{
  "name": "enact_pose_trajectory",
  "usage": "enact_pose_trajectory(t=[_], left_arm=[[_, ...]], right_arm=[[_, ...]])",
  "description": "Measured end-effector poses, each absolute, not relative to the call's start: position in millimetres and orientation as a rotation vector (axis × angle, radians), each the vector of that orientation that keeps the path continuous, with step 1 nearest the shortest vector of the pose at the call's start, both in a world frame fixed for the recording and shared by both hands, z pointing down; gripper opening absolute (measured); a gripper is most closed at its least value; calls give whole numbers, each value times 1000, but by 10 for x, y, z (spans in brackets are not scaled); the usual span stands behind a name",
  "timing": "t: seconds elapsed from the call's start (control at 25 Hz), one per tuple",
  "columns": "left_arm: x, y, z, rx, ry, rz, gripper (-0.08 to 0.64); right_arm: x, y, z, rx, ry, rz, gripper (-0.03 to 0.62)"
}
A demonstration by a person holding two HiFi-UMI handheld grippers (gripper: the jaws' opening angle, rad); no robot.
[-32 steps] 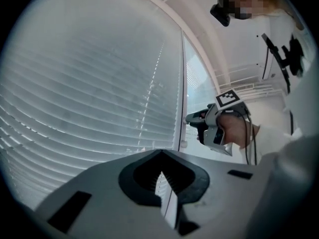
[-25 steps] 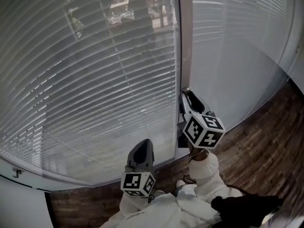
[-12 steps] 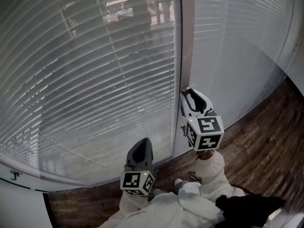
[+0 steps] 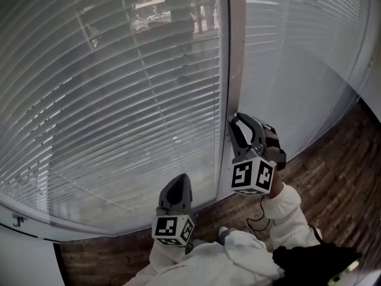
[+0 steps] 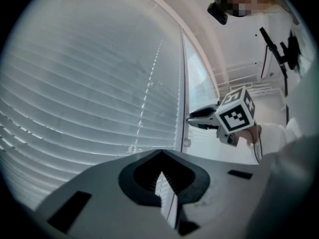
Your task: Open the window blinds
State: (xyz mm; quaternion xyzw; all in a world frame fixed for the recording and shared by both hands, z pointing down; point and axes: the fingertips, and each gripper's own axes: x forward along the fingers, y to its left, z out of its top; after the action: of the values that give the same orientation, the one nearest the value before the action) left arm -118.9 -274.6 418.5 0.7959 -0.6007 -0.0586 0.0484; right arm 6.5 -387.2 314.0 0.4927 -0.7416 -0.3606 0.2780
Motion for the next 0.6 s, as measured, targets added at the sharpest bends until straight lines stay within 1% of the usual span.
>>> enact_pose_trajectory(t=[0.32,0.6], left_arm=[[-1201,-2779,4217,2431,-1832,-156,0],[-1198,-2822,4266,2425,-1848,-130,0]], right_arm=[[-2,-3828,3173,1096,-1583,-1381,123],[48,-3838,3192,889,-1241,-1648,123]])
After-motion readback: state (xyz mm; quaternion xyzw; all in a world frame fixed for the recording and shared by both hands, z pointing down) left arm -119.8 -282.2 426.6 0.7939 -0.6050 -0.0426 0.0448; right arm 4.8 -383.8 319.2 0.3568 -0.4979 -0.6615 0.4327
